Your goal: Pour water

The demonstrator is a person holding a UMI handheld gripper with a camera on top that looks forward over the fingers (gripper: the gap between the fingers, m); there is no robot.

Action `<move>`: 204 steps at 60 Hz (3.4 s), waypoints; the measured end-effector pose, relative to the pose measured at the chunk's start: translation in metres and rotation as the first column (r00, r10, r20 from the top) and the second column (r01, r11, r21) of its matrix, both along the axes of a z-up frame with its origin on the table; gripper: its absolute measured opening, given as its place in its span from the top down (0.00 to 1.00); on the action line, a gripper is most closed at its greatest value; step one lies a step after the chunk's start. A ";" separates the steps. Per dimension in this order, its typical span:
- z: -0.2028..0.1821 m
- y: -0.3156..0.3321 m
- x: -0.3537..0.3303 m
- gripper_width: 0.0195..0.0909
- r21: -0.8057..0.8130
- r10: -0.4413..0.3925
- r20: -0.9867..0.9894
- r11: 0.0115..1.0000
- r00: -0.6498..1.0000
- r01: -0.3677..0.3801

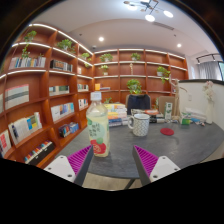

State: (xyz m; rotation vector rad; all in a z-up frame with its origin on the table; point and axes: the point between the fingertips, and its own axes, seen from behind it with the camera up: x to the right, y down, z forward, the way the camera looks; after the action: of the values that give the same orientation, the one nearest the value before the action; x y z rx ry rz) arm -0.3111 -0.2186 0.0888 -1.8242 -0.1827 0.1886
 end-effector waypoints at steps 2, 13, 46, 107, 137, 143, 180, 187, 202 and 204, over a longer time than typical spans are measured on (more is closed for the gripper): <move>0.000 0.003 -0.012 0.15 0.003 0.011 -0.020 1.000 1.000 -0.011; 0.006 0.037 -0.053 0.15 0.031 0.030 -0.067 0.999 0.997 -0.028; 0.003 0.106 -0.074 0.68 0.105 -0.007 -0.038 0.994 0.999 0.011; 0.062 0.249 -0.051 0.74 -0.226 -0.230 -0.971 0.971 -0.061 -0.073; 0.081 0.257 -0.037 0.74 -0.232 -0.253 -0.939 0.966 -0.234 -0.114; 0.079 0.250 -0.040 0.71 -0.243 -0.242 -0.970 0.967 0.022 -0.082; 0.179 0.276 0.155 0.69 0.220 -0.286 -0.044 0.932 0.957 0.288; 0.147 0.286 0.203 0.69 0.205 -0.368 0.006 0.910 0.930 0.359; 0.047 0.301 0.258 0.69 0.076 -0.446 0.044 0.894 0.894 0.442; 0.034 0.306 0.260 0.69 0.062 -0.443 0.048 0.896 0.895 0.440</move>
State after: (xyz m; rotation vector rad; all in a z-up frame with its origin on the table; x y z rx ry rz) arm -0.0506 0.0879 0.1226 -1.7732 0.1870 -0.1917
